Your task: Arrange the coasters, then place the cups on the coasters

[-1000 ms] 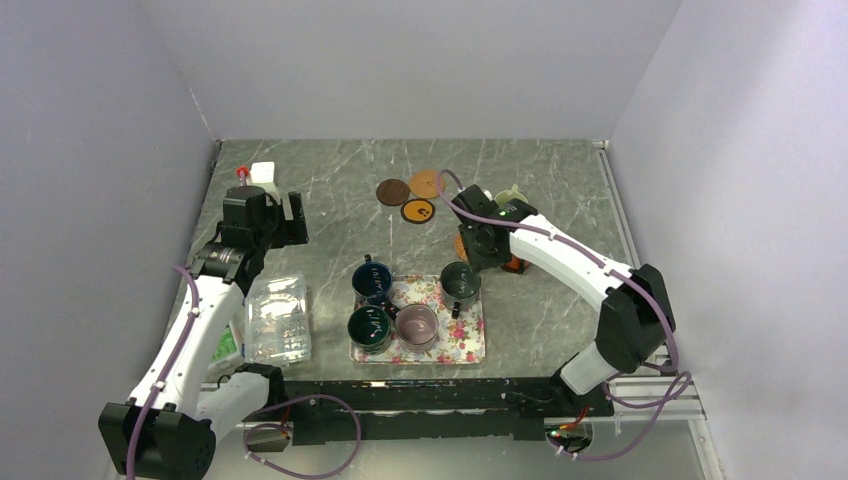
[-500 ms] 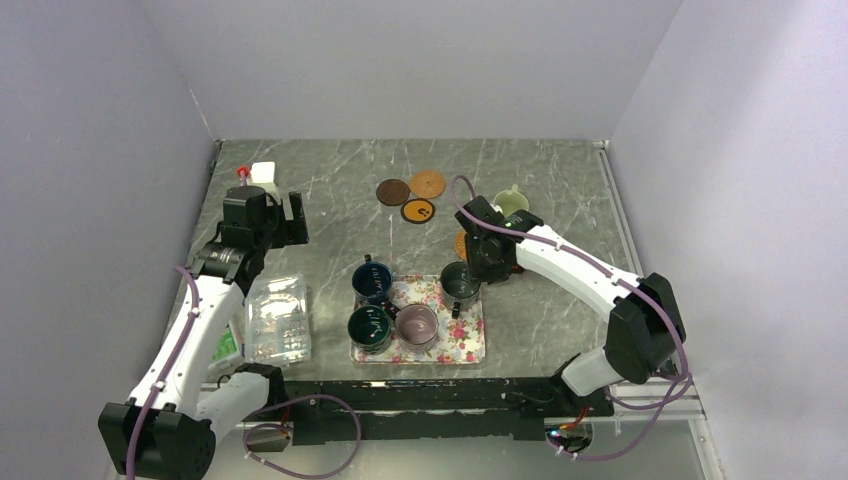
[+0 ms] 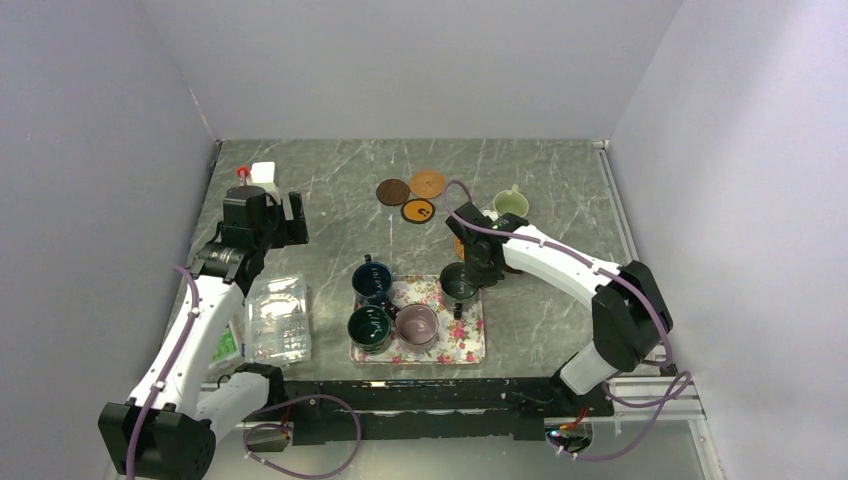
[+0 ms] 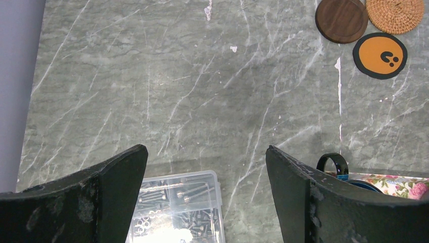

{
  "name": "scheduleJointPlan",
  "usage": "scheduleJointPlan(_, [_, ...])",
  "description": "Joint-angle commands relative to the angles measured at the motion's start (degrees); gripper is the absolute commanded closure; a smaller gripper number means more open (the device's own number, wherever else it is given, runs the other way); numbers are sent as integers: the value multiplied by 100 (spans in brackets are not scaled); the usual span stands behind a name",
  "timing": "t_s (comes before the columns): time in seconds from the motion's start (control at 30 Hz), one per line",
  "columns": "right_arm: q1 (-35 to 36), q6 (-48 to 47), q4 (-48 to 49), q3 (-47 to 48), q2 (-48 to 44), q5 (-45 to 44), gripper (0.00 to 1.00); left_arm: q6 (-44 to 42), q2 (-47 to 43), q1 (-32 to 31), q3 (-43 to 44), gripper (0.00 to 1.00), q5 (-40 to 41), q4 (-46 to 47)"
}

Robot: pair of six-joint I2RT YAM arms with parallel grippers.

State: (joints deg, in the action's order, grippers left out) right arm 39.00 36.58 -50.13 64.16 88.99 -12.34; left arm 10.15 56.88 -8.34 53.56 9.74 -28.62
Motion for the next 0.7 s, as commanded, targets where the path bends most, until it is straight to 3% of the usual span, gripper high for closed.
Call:
scheduleJointPlan(0.0, [38, 179, -30, 230, 32, -298, 92, 3, 5, -19, 58, 6, -21, 32])
scheduleJointPlan(0.07, [41, 224, -130, 379, 18, -389, 100, 3, 14, -19, 58, 6, -13, 32])
scheduleJointPlan(0.37, [-214, -418, -353, 1498, 106, -403, 100, -5, 2, -19, 58, 6, 37, 23])
scheduleJointPlan(0.67, [-952, -1578, 106, 1793, 256, 111, 100, -24, -27, -21, 67, 6, 65, 14])
